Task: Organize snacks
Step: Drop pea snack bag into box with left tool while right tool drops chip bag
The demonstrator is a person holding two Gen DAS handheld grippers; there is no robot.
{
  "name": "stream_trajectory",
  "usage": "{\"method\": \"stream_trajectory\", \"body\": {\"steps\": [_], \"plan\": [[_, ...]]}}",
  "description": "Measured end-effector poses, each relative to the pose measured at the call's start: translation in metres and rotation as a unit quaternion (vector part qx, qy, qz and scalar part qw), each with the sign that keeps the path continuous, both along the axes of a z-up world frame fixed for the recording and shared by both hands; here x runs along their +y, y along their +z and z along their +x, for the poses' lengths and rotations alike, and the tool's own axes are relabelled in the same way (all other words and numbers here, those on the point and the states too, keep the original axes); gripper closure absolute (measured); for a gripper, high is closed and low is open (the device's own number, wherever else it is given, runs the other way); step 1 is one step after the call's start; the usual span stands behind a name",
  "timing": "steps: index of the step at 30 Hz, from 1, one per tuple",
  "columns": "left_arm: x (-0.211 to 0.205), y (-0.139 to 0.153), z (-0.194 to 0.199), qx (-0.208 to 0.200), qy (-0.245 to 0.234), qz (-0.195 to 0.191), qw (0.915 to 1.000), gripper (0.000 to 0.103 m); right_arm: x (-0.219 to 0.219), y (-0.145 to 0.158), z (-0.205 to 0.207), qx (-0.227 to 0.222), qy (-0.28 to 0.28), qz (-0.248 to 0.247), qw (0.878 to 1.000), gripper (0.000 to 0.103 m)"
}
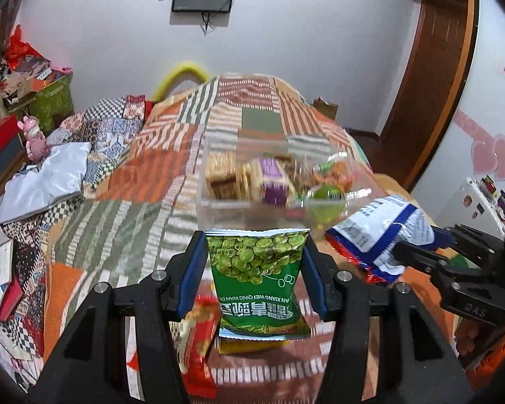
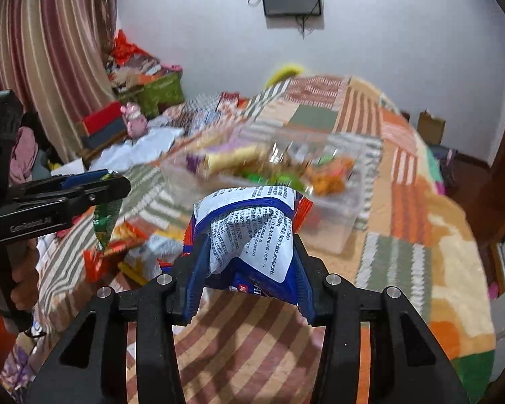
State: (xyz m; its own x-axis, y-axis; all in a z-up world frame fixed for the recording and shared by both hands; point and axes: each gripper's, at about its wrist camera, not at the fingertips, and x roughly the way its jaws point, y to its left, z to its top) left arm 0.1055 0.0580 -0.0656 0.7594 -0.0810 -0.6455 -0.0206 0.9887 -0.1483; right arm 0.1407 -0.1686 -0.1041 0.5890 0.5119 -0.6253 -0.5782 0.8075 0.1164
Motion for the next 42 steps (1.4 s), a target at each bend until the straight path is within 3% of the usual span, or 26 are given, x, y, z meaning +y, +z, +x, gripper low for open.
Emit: {"method": "stream_trajectory", "body": {"steps": [12, 19, 30, 42], "plan": [[0.003, 0.026, 0.051, -0.029, 0.021, 0.002, 0.9993, 0.050, -0.008, 0.027, 0.033, -0.041, -0.042, 0.040, 0.997, 0.060], [0.008, 0.036, 0.080, -0.048, 0.036, 0.026, 0.9979, 0.050, -0.004, 0.031, 0.057, -0.054, -0.056, 0.039, 0.996, 0.060], [0.007, 0.016, 0.145, -0.033, 0.052, 0.061, 0.9963, 0.050, 0.008, 0.016, 0.093, -0.040, -0.063, 0.039, 0.996, 0.060], [-0.009, -0.015, 0.185, -0.006, 0.046, 0.095, 0.9944, 0.050, 0.011, -0.014, 0.105, -0.016, -0.063, 0.018, 0.998, 0.059]]}}
